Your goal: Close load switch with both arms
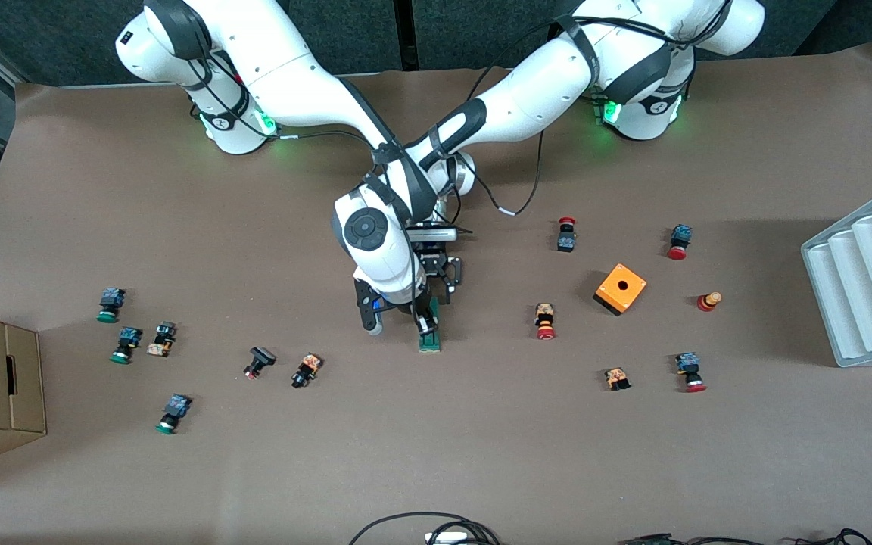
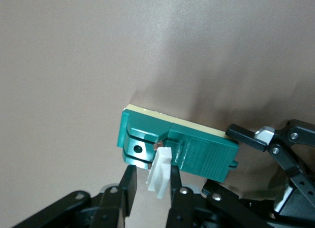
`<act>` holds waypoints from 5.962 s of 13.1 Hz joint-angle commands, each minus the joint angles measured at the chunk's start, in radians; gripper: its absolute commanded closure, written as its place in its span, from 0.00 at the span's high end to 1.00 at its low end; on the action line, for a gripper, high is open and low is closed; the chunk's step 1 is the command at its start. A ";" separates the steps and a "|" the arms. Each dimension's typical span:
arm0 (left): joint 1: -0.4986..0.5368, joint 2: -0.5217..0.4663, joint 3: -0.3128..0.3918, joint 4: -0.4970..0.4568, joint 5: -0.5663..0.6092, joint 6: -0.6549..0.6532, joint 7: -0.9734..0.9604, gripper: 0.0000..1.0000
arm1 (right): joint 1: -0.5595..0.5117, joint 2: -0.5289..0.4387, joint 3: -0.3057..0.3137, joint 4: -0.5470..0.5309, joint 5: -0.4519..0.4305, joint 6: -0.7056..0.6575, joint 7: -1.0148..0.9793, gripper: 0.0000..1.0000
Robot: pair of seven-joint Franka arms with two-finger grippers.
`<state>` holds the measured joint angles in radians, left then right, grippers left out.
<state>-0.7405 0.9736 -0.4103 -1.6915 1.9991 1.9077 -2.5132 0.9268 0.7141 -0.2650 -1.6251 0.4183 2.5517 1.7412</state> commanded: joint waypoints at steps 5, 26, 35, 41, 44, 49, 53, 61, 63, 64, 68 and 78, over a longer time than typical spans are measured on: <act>-0.016 0.014 0.005 0.026 -0.016 -0.010 -0.003 0.78 | -0.006 0.015 -0.005 0.042 0.031 -0.014 -0.017 0.27; -0.016 0.014 0.005 0.024 -0.016 -0.010 -0.003 0.78 | -0.034 0.044 -0.019 0.087 0.030 -0.031 -0.026 0.15; -0.016 0.014 0.005 0.024 -0.016 -0.010 -0.003 0.78 | -0.055 0.108 -0.020 0.168 0.033 -0.041 -0.025 0.16; -0.016 0.014 0.005 0.024 -0.016 -0.010 -0.003 0.79 | -0.075 0.143 -0.026 0.211 0.040 -0.041 -0.025 0.23; -0.016 0.014 0.005 0.024 -0.014 -0.010 -0.001 0.79 | -0.077 0.150 -0.026 0.211 0.040 -0.036 -0.025 0.23; -0.016 0.014 0.005 0.024 -0.014 -0.010 -0.001 0.79 | -0.075 0.154 -0.026 0.212 0.040 -0.033 -0.023 0.23; -0.016 0.014 0.005 0.024 -0.014 -0.010 -0.001 0.79 | -0.075 0.168 -0.025 0.212 0.040 -0.028 -0.023 0.23; -0.016 0.014 0.005 0.024 -0.014 -0.010 -0.001 0.79 | -0.129 0.101 -0.017 0.260 0.042 -0.152 -0.026 1.00; -0.016 0.014 0.005 0.024 -0.014 -0.010 -0.001 0.79 | -0.154 0.036 -0.016 0.251 0.034 -0.209 -0.115 1.00; -0.016 0.014 0.005 0.026 -0.014 -0.010 -0.003 0.79 | -0.172 -0.010 -0.013 0.234 0.033 -0.255 -0.179 1.00; -0.016 0.014 0.005 0.027 -0.016 -0.009 -0.004 0.82 | -0.264 -0.198 -0.013 0.176 0.010 -0.500 -0.521 1.00; -0.016 -0.052 -0.048 0.161 -0.415 -0.001 0.408 1.00 | -0.630 -0.663 0.158 -0.103 -0.291 -0.781 -1.388 1.00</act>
<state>-0.7516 0.9606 -0.4611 -1.5477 1.6808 1.9090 -2.2480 0.3468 0.1425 -0.1250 -1.6265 0.1571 1.7733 0.4808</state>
